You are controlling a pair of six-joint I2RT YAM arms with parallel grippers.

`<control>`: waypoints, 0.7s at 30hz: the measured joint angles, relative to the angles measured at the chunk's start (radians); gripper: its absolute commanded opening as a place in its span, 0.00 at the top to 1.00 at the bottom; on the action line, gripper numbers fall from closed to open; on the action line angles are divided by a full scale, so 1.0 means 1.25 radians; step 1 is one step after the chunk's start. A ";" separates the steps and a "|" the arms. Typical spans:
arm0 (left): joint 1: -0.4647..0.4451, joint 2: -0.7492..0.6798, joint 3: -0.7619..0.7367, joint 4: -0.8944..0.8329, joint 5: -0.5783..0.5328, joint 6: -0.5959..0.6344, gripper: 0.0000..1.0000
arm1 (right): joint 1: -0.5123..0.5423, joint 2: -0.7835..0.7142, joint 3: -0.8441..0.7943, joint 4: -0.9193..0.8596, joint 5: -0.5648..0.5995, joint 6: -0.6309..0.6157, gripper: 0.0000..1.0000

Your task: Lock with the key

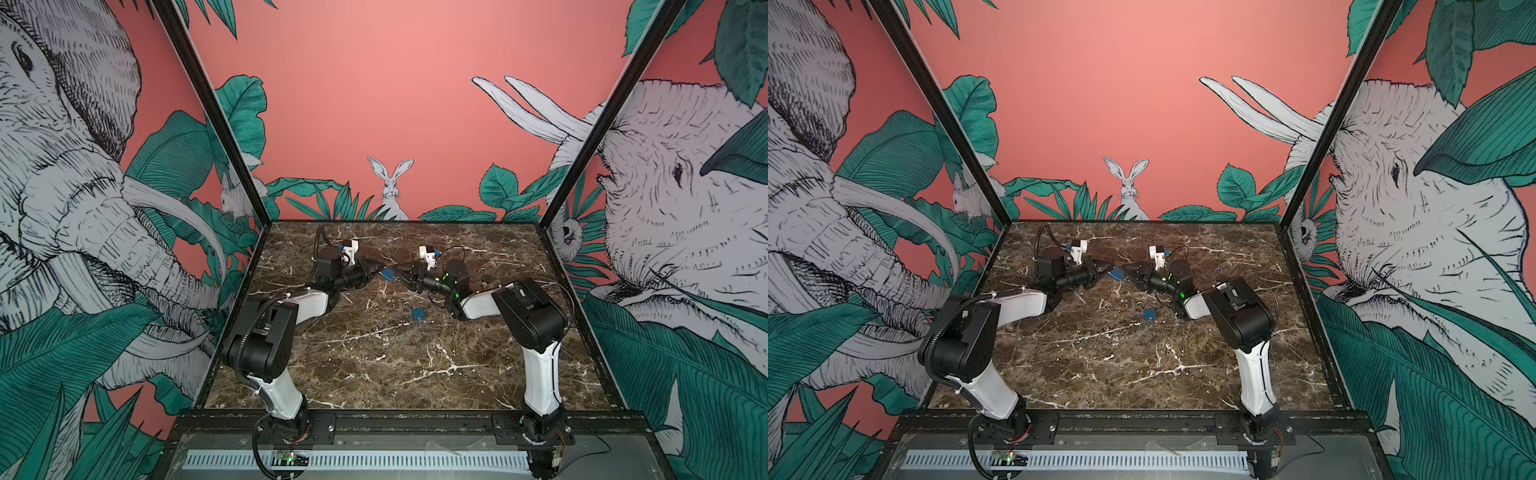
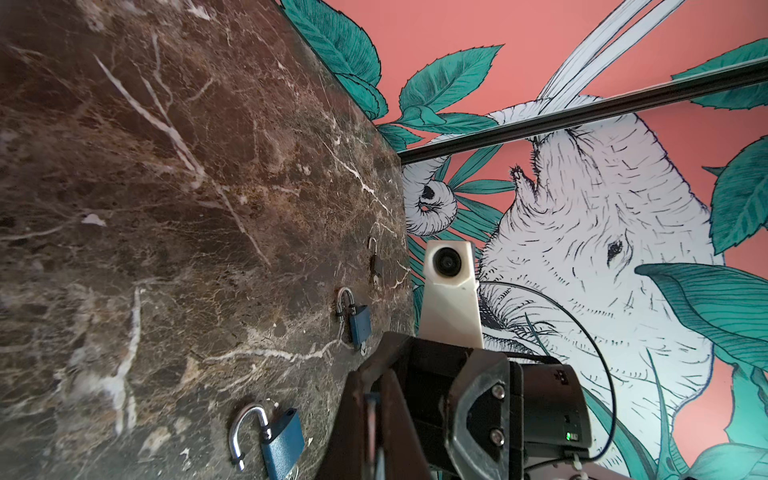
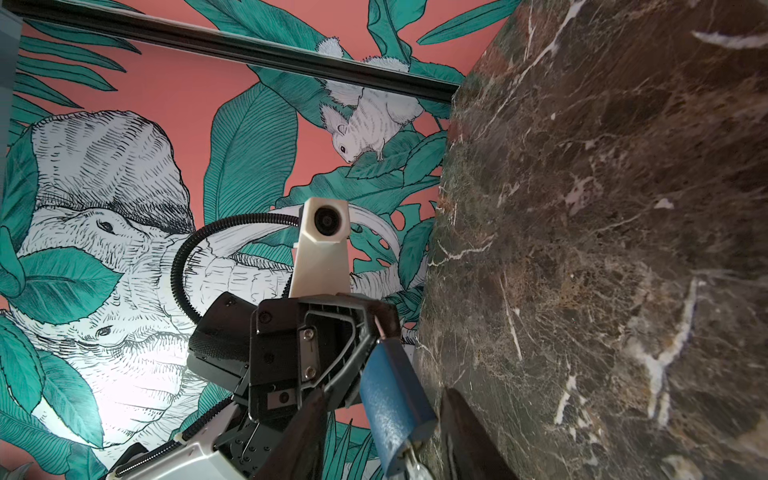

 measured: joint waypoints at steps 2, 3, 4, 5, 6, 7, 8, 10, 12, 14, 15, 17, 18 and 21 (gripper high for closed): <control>0.000 0.000 0.000 -0.001 0.000 -0.002 1.00 | 0.000 0.000 -0.005 0.001 0.001 -0.003 0.56; 0.000 0.000 0.000 0.000 0.000 -0.003 1.00 | 0.000 0.000 -0.010 0.001 0.001 -0.005 0.56; 0.000 0.000 0.000 0.000 0.000 -0.004 1.00 | 0.001 0.000 -0.013 0.002 0.001 -0.005 0.57; 0.000 0.000 0.000 0.000 0.000 -0.005 1.00 | 0.001 0.000 -0.016 0.002 0.001 -0.005 0.57; 0.000 0.000 0.000 0.000 0.000 -0.006 1.00 | 0.001 0.000 -0.018 0.003 0.002 -0.005 0.58; 0.000 0.000 0.000 0.000 -0.001 -0.007 1.00 | 0.001 0.000 -0.020 0.006 0.002 -0.004 0.58; 0.000 0.000 0.000 -0.001 -0.001 -0.007 1.00 | 0.002 0.000 -0.020 0.009 0.002 -0.003 0.59; 0.000 0.000 0.000 -0.002 -0.001 -0.008 1.00 | 0.003 0.000 -0.021 0.015 0.002 -0.002 0.59; 0.000 0.000 0.000 -0.003 -0.001 -0.008 1.00 | 0.005 0.000 -0.021 0.018 0.002 -0.002 0.60; 0.000 0.000 0.000 -0.004 -0.002 -0.008 1.00 | 0.008 0.000 -0.024 0.023 0.002 -0.002 0.61; 0.000 0.000 0.000 -0.004 -0.002 -0.008 1.00 | 0.009 0.000 -0.025 0.024 0.002 -0.001 0.61; 0.000 0.000 0.000 -0.004 -0.003 -0.010 1.00 | 0.010 0.000 -0.030 0.027 0.002 -0.002 0.61; 0.000 0.000 0.000 -0.004 -0.004 -0.012 1.00 | 0.012 0.000 -0.033 0.027 0.002 -0.001 0.61; 0.000 0.000 0.003 -0.004 -0.005 -0.015 1.00 | 0.014 0.000 -0.043 0.033 0.002 0.001 0.62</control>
